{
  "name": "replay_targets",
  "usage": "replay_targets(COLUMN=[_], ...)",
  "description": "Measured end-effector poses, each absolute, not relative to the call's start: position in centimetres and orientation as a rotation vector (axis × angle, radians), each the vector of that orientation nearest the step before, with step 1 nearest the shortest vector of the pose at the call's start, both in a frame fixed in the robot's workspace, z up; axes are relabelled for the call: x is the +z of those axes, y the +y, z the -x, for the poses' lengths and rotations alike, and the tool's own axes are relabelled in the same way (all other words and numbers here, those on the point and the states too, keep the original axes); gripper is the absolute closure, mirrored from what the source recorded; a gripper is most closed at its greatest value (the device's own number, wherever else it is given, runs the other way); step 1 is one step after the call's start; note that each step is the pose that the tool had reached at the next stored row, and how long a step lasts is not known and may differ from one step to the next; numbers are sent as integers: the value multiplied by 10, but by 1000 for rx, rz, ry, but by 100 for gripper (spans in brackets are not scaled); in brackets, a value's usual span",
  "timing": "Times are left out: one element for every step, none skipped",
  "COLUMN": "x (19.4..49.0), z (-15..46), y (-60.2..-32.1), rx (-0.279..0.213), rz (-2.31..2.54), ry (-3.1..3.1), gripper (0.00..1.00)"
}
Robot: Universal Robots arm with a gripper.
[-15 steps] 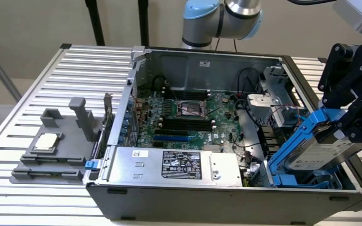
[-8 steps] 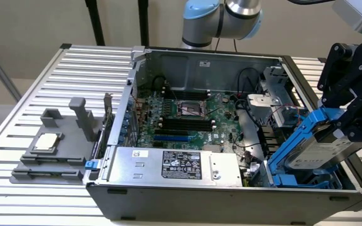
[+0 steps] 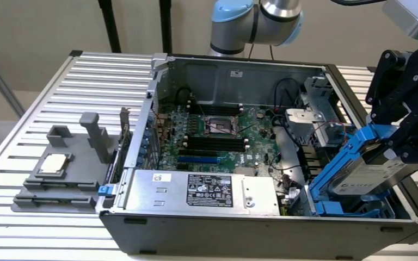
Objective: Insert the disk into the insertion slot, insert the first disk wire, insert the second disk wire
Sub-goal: 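Insert the disk into the insertion slot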
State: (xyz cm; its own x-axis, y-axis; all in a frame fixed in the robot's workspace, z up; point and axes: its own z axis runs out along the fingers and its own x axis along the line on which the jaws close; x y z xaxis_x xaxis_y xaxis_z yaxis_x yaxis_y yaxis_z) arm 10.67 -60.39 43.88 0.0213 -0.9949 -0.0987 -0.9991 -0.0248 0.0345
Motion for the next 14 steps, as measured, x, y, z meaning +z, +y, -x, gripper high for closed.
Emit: replay_targets(x=[438, 438, 438, 437, 436, 436, 435, 434, 434, 433, 433, 432, 432, 431], z=[-107, -107, -107, -107, -107, -107, -107, -107, -107, -107, -107, -107, -107, -107], y=[-604, -604, -604, -604, -604, -604, -604, -604, -604, -604, -604, -604, -604, -604], rx=[147, 147, 148, 149, 150, 150, 152, 153, 154, 154, 155, 156, 157, 158], rz=[2213, 2214, 2215, 2215, 2216, 2217, 2218, 2218, 2219, 2220, 2221, 2222, 2223, 2224], ry=[2161, 2160, 2159, 2158, 2156, 2155, 2153, 2151, 2149, 2148, 2146, 2144, 2143, 2141], gripper=[67, 67, 67, 67, 67, 67, 67, 67, 67, 67, 67, 67, 67, 67])
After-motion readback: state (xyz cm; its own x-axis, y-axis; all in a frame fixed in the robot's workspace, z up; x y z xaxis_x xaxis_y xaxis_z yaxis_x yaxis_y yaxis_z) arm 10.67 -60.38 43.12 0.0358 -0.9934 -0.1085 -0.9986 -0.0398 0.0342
